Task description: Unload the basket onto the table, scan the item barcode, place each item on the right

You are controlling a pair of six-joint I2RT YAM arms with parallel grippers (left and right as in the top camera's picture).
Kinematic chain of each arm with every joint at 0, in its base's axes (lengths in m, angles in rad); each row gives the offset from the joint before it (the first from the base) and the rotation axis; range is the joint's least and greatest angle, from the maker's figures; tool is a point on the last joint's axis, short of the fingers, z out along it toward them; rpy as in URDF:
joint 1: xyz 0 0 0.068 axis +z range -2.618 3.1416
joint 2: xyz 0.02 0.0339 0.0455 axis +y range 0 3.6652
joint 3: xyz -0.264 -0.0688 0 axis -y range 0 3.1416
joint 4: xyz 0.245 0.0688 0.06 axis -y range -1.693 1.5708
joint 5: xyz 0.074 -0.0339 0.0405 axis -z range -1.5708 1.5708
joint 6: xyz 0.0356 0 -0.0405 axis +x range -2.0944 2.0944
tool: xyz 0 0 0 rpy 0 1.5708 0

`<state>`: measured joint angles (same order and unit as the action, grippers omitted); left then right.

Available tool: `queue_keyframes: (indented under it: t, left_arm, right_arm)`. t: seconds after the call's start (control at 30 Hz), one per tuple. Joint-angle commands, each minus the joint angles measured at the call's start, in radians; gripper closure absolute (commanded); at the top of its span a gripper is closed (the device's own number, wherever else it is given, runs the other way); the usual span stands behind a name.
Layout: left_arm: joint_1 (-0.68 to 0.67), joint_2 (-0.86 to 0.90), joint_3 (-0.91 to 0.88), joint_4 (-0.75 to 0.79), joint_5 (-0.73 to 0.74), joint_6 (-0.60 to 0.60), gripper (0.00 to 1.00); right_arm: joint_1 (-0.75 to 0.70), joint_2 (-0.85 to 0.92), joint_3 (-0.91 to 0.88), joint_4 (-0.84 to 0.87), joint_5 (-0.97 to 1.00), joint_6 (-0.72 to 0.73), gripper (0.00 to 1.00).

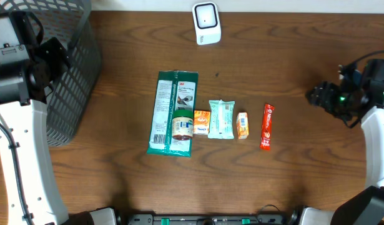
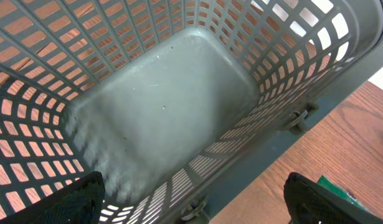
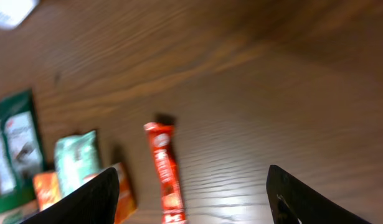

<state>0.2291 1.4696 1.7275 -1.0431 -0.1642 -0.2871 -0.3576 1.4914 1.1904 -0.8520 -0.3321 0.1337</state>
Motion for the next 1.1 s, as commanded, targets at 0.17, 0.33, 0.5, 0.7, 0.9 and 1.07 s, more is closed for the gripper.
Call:
queue_keyframes:
  t: [0.17, 0.33, 0.5, 0.7, 0.9, 1.07]
  left_arm:
    - [0.005, -0.001, 0.006, 0.000, -0.013, 0.010, 0.08]
    - [0.005, -0.001, 0.006, -0.001, -0.013, 0.010, 0.08]
    - [0.005, -0.001, 0.006, 0.000, -0.013, 0.010, 0.07]
    - [0.005, -0.001, 0.006, 0.000, -0.013, 0.010, 0.08]
    - [0.005, -0.001, 0.006, -0.001, -0.013, 0.010, 0.08]
    - [0.005, -0.001, 0.006, -0.001, -0.013, 0.010, 0.08]
  right_arm:
    - [-0.083, -0.016, 0.000, -0.009, 0.107, 0.019, 0.28]
    - [-0.083, -0.016, -0.001, -0.010, 0.107, 0.019, 0.27]
    - [-0.083, -0.016, -0.001, -0.016, 0.107, 0.019, 0.27]
    - [-0.083, -0.016, -0.001, -0.016, 0.107, 0.019, 0.27]
    - [-0.083, -0.016, -0.001, -0.016, 0.107, 0.019, 0.26]
    - [-0.083, -0.016, -0.001, -0.016, 0.107, 0.019, 0.26]
